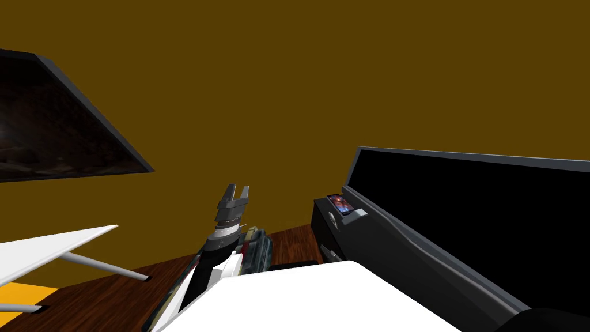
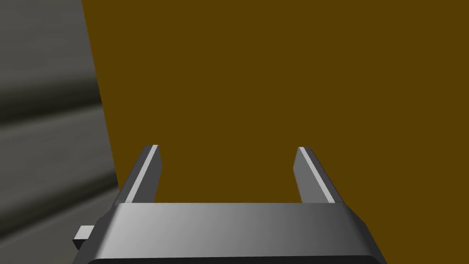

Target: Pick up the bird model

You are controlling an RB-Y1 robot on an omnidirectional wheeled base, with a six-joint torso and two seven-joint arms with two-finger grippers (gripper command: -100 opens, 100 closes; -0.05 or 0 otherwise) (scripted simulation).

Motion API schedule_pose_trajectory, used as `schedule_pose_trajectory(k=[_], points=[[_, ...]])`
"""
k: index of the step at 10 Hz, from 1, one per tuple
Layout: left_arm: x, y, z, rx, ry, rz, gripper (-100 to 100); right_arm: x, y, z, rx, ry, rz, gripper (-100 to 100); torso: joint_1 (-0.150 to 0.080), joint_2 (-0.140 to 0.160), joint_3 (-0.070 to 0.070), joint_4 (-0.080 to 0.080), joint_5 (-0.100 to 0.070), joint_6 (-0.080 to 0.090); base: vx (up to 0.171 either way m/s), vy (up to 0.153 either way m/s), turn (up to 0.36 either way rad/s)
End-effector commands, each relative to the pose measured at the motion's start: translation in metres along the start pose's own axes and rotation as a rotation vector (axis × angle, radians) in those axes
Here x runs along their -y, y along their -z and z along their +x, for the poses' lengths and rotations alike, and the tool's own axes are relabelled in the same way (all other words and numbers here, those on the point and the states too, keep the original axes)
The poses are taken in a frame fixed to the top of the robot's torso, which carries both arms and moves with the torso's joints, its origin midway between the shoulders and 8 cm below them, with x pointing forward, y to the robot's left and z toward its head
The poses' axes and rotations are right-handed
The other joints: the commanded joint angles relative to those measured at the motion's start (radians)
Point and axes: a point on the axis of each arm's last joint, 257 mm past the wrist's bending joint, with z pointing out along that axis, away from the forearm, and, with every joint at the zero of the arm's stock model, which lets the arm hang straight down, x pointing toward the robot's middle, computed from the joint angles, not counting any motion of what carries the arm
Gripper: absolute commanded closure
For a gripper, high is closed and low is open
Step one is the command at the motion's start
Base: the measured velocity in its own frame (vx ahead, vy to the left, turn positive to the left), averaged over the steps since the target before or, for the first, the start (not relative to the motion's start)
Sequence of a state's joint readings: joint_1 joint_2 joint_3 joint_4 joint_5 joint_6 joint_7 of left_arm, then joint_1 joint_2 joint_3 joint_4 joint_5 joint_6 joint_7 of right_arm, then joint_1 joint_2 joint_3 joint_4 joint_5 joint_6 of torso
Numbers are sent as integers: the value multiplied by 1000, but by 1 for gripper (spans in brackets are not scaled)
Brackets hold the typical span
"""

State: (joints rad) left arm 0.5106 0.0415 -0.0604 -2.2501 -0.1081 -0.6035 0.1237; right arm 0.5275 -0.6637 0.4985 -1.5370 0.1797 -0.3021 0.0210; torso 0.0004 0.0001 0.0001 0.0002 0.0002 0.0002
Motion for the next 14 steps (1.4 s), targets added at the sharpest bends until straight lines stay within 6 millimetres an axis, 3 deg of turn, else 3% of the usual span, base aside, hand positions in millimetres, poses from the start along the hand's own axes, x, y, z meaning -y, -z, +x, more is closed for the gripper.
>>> schedule_pose_trajectory(k=[1, 2, 4, 7, 10, 12, 13, 14], points=[[0, 0, 0, 0, 0, 0, 0, 0, 0, 0, 0, 0, 0, -100, 0, 0, 0, 0, 0, 0, -13, 12, -9], [0, 0, 0, 0, 0, 0, 0, 0, 0, 0, 0, 0, 0, -100, 1, 1, 0, 0, 0, 0, -2, 5, 16], [0, 0, 0, 0, 0, 0, 0, 9, 0, -20, 5, 86, 10, -100, -1, -3, -1, 0, 0, 0, 87, -16, -15], [0, 0, 0, 0, 0, 0, 0, 41, 12, -39, -14, 210, 76, -100, 0, -12, -7, -2, 0, 0, 173, 1, 62], [0, 0, 0, 0, 0, 0, 0, 97, 42, -56, -65, 356, 204, -100, -1, -14, -8, -3, 0, 0, 199, -13, 114], [0, 0, 0, 0, 0, 0, 0, 122, 58, -59, -95, 408, 265, -100, -1, -14, -8, -3, 0, 0, 180, -11, 141], [0, 0, 0, 0, 0, 0, 0, 148, 77, -60, -129, 455, 330, -100, -1, -12, -7, -3, 0, 0, 138, -15, 248], [0, 0, 0, 0, 0, 0, 0, 162, 87, -60, -147, 476, 363, -100, -1, -10, -6, -2, 0, -1, 132, -16, 155]])
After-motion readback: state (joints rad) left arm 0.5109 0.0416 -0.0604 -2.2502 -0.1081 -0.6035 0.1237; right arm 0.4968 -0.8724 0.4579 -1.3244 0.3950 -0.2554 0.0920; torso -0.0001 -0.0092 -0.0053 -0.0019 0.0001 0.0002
